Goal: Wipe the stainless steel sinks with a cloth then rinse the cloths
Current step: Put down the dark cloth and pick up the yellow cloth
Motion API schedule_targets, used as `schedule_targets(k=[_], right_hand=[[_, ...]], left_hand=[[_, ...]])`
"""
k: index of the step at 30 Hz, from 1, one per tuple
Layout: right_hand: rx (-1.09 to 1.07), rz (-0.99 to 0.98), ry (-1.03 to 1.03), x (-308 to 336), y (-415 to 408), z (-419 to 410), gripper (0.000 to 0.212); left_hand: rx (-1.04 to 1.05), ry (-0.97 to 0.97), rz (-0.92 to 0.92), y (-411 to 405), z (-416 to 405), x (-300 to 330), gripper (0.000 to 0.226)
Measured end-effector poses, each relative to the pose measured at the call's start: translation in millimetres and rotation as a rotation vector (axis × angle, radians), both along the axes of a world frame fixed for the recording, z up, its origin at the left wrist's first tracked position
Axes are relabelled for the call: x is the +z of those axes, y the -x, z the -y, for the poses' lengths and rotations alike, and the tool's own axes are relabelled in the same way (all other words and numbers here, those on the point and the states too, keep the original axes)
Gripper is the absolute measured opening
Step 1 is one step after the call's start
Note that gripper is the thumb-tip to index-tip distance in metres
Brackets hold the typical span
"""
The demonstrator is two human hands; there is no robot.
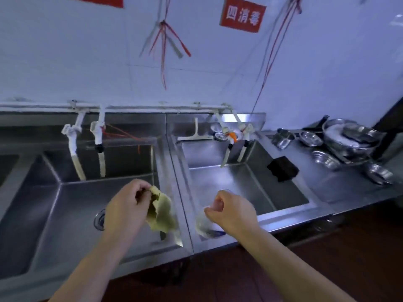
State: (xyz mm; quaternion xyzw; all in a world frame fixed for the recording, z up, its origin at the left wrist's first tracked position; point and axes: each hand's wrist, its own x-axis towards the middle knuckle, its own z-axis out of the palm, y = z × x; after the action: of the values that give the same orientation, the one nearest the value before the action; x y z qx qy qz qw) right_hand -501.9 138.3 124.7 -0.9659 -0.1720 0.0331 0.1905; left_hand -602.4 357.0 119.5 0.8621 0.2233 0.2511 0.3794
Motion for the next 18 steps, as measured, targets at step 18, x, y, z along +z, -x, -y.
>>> schedule_targets(k=[18], right_hand=[[-0.323, -0.093, 0.035, -28.4, -152.6, 232.5, 0.025]], left_hand=[[-0.435, 0.004, -0.164, -238.4, 205.3, -18.2, 0.022]])
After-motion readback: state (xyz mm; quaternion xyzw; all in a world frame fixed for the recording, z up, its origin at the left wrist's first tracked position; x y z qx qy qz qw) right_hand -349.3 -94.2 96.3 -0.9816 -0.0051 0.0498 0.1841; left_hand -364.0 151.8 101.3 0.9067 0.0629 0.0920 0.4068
